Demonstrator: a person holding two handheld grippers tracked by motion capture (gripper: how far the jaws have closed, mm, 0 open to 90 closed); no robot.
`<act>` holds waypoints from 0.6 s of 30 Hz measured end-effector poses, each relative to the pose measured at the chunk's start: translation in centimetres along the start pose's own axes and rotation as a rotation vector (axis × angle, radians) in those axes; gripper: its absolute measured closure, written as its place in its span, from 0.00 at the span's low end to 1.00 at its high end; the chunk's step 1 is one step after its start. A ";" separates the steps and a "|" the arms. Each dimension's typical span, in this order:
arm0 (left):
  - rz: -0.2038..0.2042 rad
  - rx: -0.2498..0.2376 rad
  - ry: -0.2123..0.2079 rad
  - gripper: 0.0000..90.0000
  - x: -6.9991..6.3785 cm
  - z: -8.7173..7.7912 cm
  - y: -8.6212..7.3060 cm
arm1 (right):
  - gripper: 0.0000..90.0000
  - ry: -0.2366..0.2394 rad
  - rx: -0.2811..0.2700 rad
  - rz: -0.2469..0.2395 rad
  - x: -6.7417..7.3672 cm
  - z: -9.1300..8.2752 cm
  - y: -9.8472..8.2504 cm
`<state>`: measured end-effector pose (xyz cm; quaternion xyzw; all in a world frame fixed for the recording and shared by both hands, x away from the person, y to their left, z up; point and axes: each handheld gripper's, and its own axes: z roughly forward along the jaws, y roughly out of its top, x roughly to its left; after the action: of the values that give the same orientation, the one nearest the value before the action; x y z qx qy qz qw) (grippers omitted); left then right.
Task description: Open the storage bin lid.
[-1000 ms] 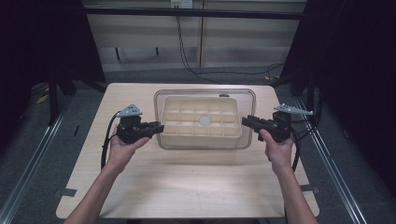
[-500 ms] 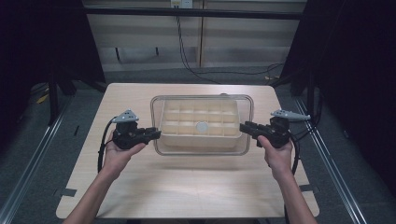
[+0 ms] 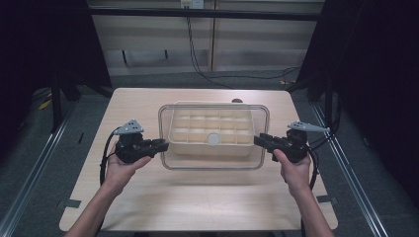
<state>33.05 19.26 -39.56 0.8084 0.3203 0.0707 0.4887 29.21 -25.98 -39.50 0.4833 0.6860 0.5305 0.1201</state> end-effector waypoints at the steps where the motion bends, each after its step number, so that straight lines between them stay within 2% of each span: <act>1: 0.009 0.009 0.007 0.82 -0.1 0.0 -0.2 | 0.71 0.000 0.002 0.000 0.2 -0.2 -0.2; 5: 0.008 0.021 -0.009 0.81 -0.3 0.0 -0.6 | 0.71 0.000 0.006 -0.007 0.5 -0.4 -0.5; 18: 0.005 0.047 -0.017 0.81 -0.9 0.0 -2.0 | 0.72 -0.001 0.036 -0.001 1.0 -0.8 -2.0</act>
<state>31.39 19.36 -41.05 0.8209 0.3158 0.0577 0.4723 27.11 -25.67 -40.47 0.4852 0.6956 0.5178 0.1122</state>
